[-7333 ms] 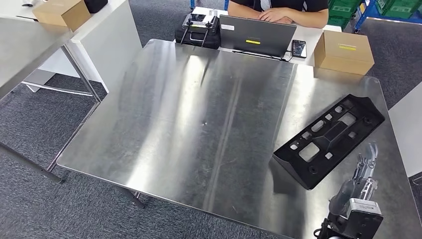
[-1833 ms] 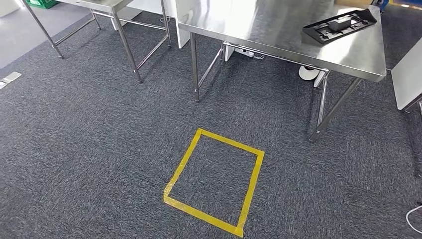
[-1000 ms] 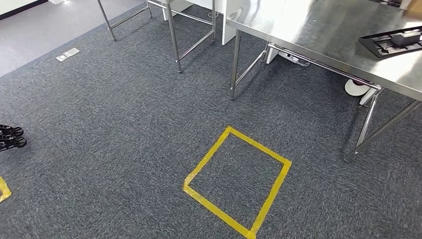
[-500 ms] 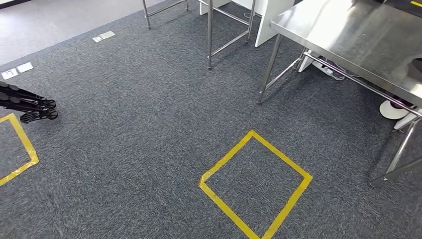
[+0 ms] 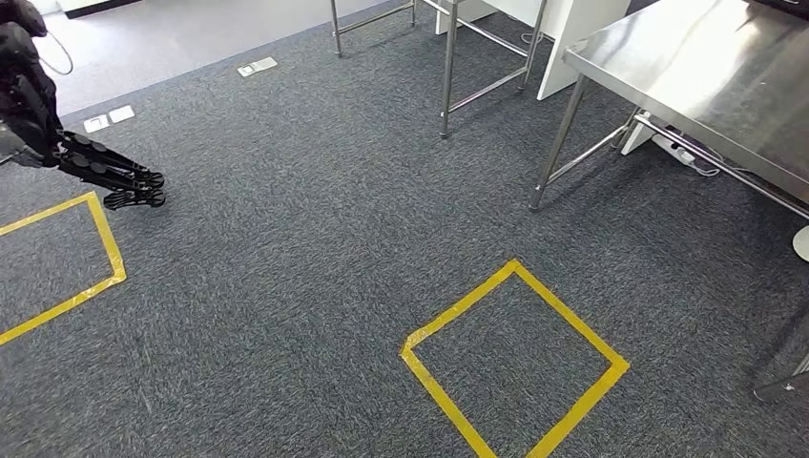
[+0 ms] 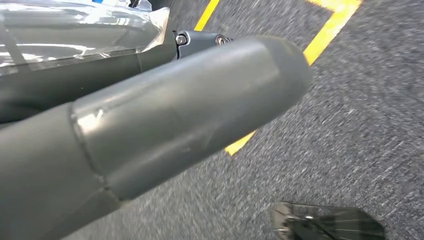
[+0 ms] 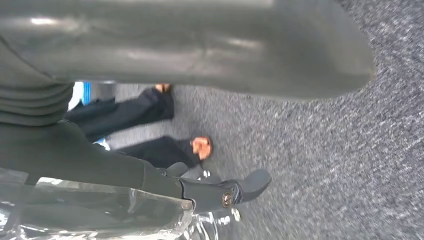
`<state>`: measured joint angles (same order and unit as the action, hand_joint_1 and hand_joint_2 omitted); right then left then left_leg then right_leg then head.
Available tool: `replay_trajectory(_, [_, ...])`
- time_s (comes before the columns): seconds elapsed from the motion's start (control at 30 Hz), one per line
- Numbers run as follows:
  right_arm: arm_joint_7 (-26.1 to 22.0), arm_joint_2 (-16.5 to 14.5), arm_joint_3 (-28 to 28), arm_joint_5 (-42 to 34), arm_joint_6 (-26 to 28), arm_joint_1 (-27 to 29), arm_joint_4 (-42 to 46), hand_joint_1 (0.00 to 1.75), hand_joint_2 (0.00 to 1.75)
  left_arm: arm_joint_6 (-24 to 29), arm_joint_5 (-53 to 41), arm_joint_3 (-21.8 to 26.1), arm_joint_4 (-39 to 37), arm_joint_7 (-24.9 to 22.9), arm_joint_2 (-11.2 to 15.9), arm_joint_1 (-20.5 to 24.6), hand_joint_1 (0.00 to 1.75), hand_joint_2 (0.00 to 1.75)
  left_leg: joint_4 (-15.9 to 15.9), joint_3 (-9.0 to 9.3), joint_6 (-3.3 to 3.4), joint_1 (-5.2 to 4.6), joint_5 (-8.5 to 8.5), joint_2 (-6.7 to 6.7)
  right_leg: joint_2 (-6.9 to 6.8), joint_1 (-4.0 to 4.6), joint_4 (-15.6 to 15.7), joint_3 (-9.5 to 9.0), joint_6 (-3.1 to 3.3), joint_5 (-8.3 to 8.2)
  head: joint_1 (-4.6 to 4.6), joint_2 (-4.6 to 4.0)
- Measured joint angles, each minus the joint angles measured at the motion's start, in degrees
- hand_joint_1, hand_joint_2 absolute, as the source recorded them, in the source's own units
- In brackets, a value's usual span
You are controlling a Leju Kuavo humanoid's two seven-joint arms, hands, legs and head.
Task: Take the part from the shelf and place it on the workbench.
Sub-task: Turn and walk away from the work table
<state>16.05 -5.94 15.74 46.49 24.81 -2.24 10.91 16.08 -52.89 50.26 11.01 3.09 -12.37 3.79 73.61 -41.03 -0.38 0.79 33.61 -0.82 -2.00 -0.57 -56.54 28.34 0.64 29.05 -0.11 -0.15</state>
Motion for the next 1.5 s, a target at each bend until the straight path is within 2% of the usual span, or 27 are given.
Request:
replay_trajectory(0.03, [0.2, -0.1, -0.2, 0.5, 0.0, 0.0, 0.0, 0.0, 0.0, 0.1, 0.2, 0.0, 0.0, -0.1, 0.0, -0.1, 0.0, 0.0, 1.0, -0.27, -0.16, 0.14, -0.15, 0.26, -0.67, 0.03, 0.0, 0.02, 0.0, 0.02, -0.03, 0.0])
replay_trajectory(0.07, [0.4, -0.2, -0.4, 1.1, -0.1, -0.1, 0.0, 0.0, 0.0, 0.4, 0.3, 0.1, 0.0, -0.1, 0.0, -0.1, 0.0, 0.0, -0.4, 0.57, -0.31, 0.32, -1.35, 0.61, -1.27, 0.03, 0.0, -0.01, -0.01, 0.05, -0.02, 0.0])
replay_trajectory(0.17, [1.9, -0.8, -1.8, 3.5, -0.9, -0.5, 0.0, 0.0, 0.0, 1.1, 1.7, 0.6, 0.0, 0.6, 0.1, 0.0, 0.0, 0.0, -11.1, 6.38, -0.45, 0.54, -5.89, 4.08, -2.69, 0.38, -0.3, -0.08, -0.62, 0.52, -0.08, 0.0])
replay_trajectory(0.23, [2.5, -1.1, -2.8, 5.1, -1.4, -0.7, 0.0, 0.0, 0.0, 1.5, 3.0, 1.3, 0.0, 1.3, 0.0, 0.2, 0.0, 0.0, -14.2, 7.77, 0.09, 0.17, -6.31, 5.24, -3.64, 0.89, -0.5, -0.05, -1.25, 0.9, 0.1, -0.01])
replay_trajectory(0.3, [2.1, -1.3, -3.8, 6.2, -1.6, -1.1, 0.0, 0.0, 0.0, 2.4, 4.1, 2.3, 0.0, 0.9, -0.3, 0.1, 0.0, 0.0, -14.5, 7.49, 1.01, -0.14, -6.52, 3.93, -4.47, 1.03, -0.6, -0.23, -1.76, 1.09, 0.3, -0.01])
replay_trajectory(0.37, [1.8, -1.5, -4.8, 7.2, -1.9, -2.2, 0.0, 0.0, 0.0, 3.6, 5.0, 3.4, 0.0, -0.3, -0.9, -0.1, 0.0, 0.0, -14.9, 7.26, 1.98, -0.16, -7.04, 2.8, -2.68, 0.75, -2.4, 0.56, -2.08, 2.43, 0.35, 0.0])
replay_trajectory(0.43, [2.8, -1.7, -5.8, 8.7, -3.1, -3.3, 0.0, 0.0, 0.0, 4.1, 5.7, 4.3, 0.0, -1.0, -1.4, -0.1, 0.0, 0.0, -15.0, 6.91, 2.71, -0.08, -7.5, 1.64, 0.35, 0.41, -8.6, 3.44, -1.87, 5.71, 0.46, 0.0])
replay_trajectory(0.5, [4.2, -1.8, -6.7, 10.4, -4.8, -3.7, 0.0, 0.0, 0.0, 3.5, 5.8, 4.9, 0.0, -1.1, -1.9, 0.0, 0.0, 0.0, -15.0, 6.56, 3.03, -0.17, -7.74, 0.02, 1.5, 0.38, -15.8, 6.62, -1.74, 8.44, 0.49, -0.01])
replay_trajectory(0.53, [4.6, -1.8, -7.3, 11.2, -5.5, -3.7, 0.0, 0.0, 0.0, 2.9, 5.5, 5.0, 0.0, -1.5, -2.0, 0.0, 0.0, 0.0, -15.0, 6.48, 3.08, -0.22, -7.84, -0.92, 1.68, 0.39, -17.3, 7.19, -1.94, 8.62, 0.51, -0.01])
replay_trajectory(0.57, [4.7, -1.8, -7.8, 11.9, -5.9, -3.6, 0.0, 0.0, 0.0, 2.4, 4.7, 5.1, 0.0, -2.2, -2.2, 0.0, 0.0, 0.0, -15.0, 6.45, 3.05, -0.25, -7.92, -1.84, 1.82, 0.37, -16.4, 6.72, -2.28, 7.84, 0.51, -0.01])
replay_trajectory(0.6, [4.7, -1.9, -8.3, 12.3, -6.2, -3.6, 0.0, 0.0, 0.0, 2.0, 3.7, 5.1, 0.0, -2.9, -2.3, 0.0, 0.0, 0.0, -15.0, 6.46, 2.96, -0.25, -8.02, -2.72, 2.14, 0.32, -13.3, 5.3, -2.64, 6.28, 0.51, -0.01])
replay_trajectory(0.67, [4.4, -2.2, -8.8, 12.2, -6.3, -3.6, 0.0, 0.0, 0.0, 1.4, 1.7, 4.7, 0.0, -3.8, -2.6, 0.0, 0.0, 0.0, -14.9, 6.42, 2.6, -0.29, -8.23, -4.16, 4.08, 0.3, -5.1, 1.74, -2.93, 2.87, 0.49, 0.0])
replay_trajectory(0.73, [3.9, -2.7, -8.9, 11.4, -6.3, -3.7, 0.0, 0.0, 0.0, 0.9, 0.7, 4.3, 0.0, -3.3, -2.7, 0.0, 0.0, 0.0, -14.9, 6.24, 2.09, -0.36, -8.48, -5.1, 5.39, 0.45, -0.9, 0.21, -2.54, 1.36, 0.47, 0.0])
replay_trajectory(0.8, [3.6, -3.4, -8.8, 10.8, -6.1, -3.6, 0.0, 0.0, 0.0, 0.7, 0.0, 4.0, 0.0, -2.4, -2.4, 0.0, 0.0, 0.0, -15.0, 6.03, 1.42, -0.27, -8.8, -5.88, 4.6, 0.59, -0.5, 0.05, -1.9, 1.02, 0.5, 0.0])
replay_trajectory(0.83, [3.2, -3.7, -8.7, 10.6, -6.0, -3.5, 0.0, 0.0, 0.0, 0.7, -0.4, 3.9, 0.0, -2.1, -2.1, -0.1, 0.0, 0.0, -14.8, 5.79, 1.15, -0.22, -8.62, -5.41, 4.06, 0.45, -0.3, -0.16, -1.52, 0.74, 0.46, 0.0])
replay_trajectory(0.9, [2.2, -4.4, -8.6, 10.2, -5.9, -3.3, 0.0, 0.0, 0.0, 0.8, -1.2, 3.7, 0.0, -2.1, -1.4, -0.2, 0.0, 0.0, -11.7, 4.37, 0.64, -0.27, -6.38, -2.8, 2.79, 0.06, 0.3, -0.47, -0.62, 0.22, 0.32, 0.0])
replay_trajectory(0.97, [1.5, -5.0, -8.5, 10.1, -5.9, -3.0, 0.0, 0.0, 0.0, 0.9, -1.9, 3.2, 0.0, -2.4, -0.8, -0.1, 0.0, 0.0, -4.5, 1.26, 0.13, -0.2, -2.25, -0.38, 1.29, 0.12, 0.4, -0.47, -0.14, 0.18, 0.19, 0.0])
replay_trajectory(1.0, [1.3, -5.1, -8.5, 10.1, -5.9, -2.8, 0.0, 0.0, 0.0, 0.9, -2.2, 2.9, 0.0, -2.5, -0.6, -0.1, 0.0, 0.0, -0.9, -0.3, -0.15, -0.07, -0.75, -0.08, 0.45, 0.19, 0.4, -0.44, -0.07, 0.23, 0.18, 0.0])
replay_trajectory(1.03, [1.3, -5.2, -8.4, 10.0, -5.9, -2.7, 0.0, 0.0, 0.0, 0.8, -2.3, 2.7, 0.0, -2.6, -0.4, -0.2, 0.0, 0.0, 1.1, -1.19, -0.43, 0.12, -0.23, 0.11, -0.38, 0.21, 0.4, -0.42, -0.03, 0.28, 0.18, 0.0])
replay_trajectory(1.07, [1.3, -5.2, -8.2, 9.7, -5.9, -2.6, 0.0, 0.0, 0.0, 0.7, -2.5, 2.5, 0.0, -2.6, -0.3, -0.2, 0.0, 0.0, 1.0, -0.99, -0.68, 0.36, -0.81, 0.4, -1.13, 0.17, 0.4, -0.42, 0.0, 0.33, 0.17, 0.0])
replay_trajectory(1.1, [1.3, -5.2, -8.1, 9.4, -6.0, -2.6, 0.0, 0.0, 0.0, 0.5, -2.7, 2.4, 0.0, -2.5, -0.2, -0.2, 0.0, 0.0, -1.4, 0.37, -0.91, 0.64, -2.32, 0.93, -1.8, 0.1, 0.3, -0.5, -0.08, 0.44, 0.17, 0.0])
replay_trajectory(1.17, [1.3, -5.1, -7.6, 8.7, -6.0, -2.5, 0.0, 0.0, 0.0, -0.1, -3.4, 2.0, 0.0, -2.3, -0.2, -0.1, 0.0, 0.0, -9.3, 4.71, -1.3, 0.95, -5.63, 3.34, -2.91, 0.2, 0.1, -0.6, -0.6, 0.92, 0.09, 0.0])
replay_trajectory(1.23, [1.3, -4.9, -7.0, 8.4, -6.0, -2.4, 0.0, 0.0, 0.0, -0.5, -4.0, 1.4, 0.0, -2.0, -0.4, 0.1, 0.0, 0.0, -13.9, 7.16, -0.91, 0.76, -6.8, 4.82, -3.89, 0.64, -0.2, -0.54, -1.31, 1.47, 0.21, 0.0])
replay_trajectory(1.33, [1.3, -4.6, -6.6, 8.4, -6.0, -2.3, 0.0, 0.0, 0.0, -0.6, -4.3, 0.9, 0.0, -1.9, -0.7, 0.1, 0.0, 0.0, -14.6, 7.13, 0.56, 0.14, -6.93, 3.31, -5.08, 0.85, -0.2, -0.96, -2.1, 1.78, 0.46, 0.0])
replay_trajectory(1.4, [1.3, -4.5, -6.5, 8.4, -6.0, -2.3, 0.0, 0.0, 0.0, -0.6, -4.4, 0.7, 0.0, -1.8, -0.8, 0.1, 0.0, 0.0, -15.1, 7.12, 1.58, 0.17, -7.38, 2.08, -2.93, 0.41, -2.6, -0.07, -2.34, 3.38, 0.56, 0.0])
replay_trajectory(1.47, [1.3, -4.5, -6.3, 8.5, -6.0, -2.1, 0.0, 0.0, 0.0, -0.9, -4.4, 0.5, 0.0, -1.8, -0.8, 0.2, 0.0, 0.0, -15.3, 6.99, 2.24, 0.19, -7.66, 0.68, 0.4, 0.0, -9.8, 3.36, -2.15, 6.69, 0.75, -0.01])
replay_trajectory(1.5, [1.3, -4.5, -6.2, 8.4, -6.1, -2.0, 0.0, 0.0, 0.0, -1.2, -4.4, 0.5, 0.0, -1.9, -0.8, 0.3, 0.0, 0.0, -15.3, 6.91, 2.38, 0.13, -7.71, -0.13, 1.28, -0.08, -14.0, 5.49, -2.13, 8.14, 0.78, -0.01])
